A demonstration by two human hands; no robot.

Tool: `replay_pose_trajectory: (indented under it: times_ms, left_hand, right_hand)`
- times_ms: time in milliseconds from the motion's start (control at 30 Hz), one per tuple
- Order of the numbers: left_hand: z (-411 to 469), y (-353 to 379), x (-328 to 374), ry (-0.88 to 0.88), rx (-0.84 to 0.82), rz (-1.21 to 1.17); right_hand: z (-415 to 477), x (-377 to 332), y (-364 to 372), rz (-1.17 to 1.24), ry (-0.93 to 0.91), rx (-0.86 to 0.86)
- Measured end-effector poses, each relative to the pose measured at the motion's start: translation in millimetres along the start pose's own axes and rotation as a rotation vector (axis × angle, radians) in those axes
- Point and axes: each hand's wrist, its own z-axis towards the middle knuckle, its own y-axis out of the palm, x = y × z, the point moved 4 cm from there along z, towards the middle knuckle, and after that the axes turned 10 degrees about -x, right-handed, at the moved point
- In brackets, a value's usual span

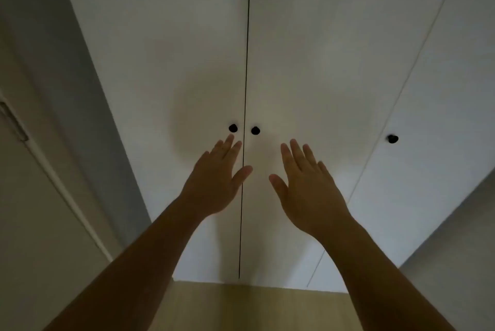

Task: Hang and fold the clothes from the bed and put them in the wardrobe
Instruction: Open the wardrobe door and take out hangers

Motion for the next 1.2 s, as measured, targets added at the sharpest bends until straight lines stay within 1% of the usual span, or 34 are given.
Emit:
replay_pose_trajectory:
  times_ms: [167,333,533,600,733,867,1033,1133,1200]
  left_hand:
    - [70,10,-23,0.0,-0.031,0.13]
    - [110,23,-38,-0.006,-0.062,0.233]
    - [130,34,-47,-0.036,-0.083,0.17]
    - [129,35,-46,-0.041,-0.074,0.16]
    - [127,30,-47,-0.058,-0.003,0.107]
    - [118,20,-44,-0.027,0.045,0.017]
    - [84,18,-39,0.009,0.124,0.027]
    - [59,11,-37,-0.002,0.171,0.008]
    - [38,7,-37,-0.032,0.193,-0.001]
  right_hand:
    - [37,-1,5,-0.069,0.009,-0.003]
    - [61,-5,6,-0.09,0.005,0.007]
    - [69,-6,8,-0.102,0.005,-0.004]
    - [68,-7,8,-0.098,-0.001,-0.015]
    - [66,-10,10,-0.088,-0.02,-0.034]
    - [61,-16,11,-0.085,-0.059,-0.033]
    - [59,-23,11,-0.052,-0.111,-0.028]
    - [62,-33,9,0.005,-0.16,-0.054]
    - [66,-44,8,0.114,-0.218,-0.082]
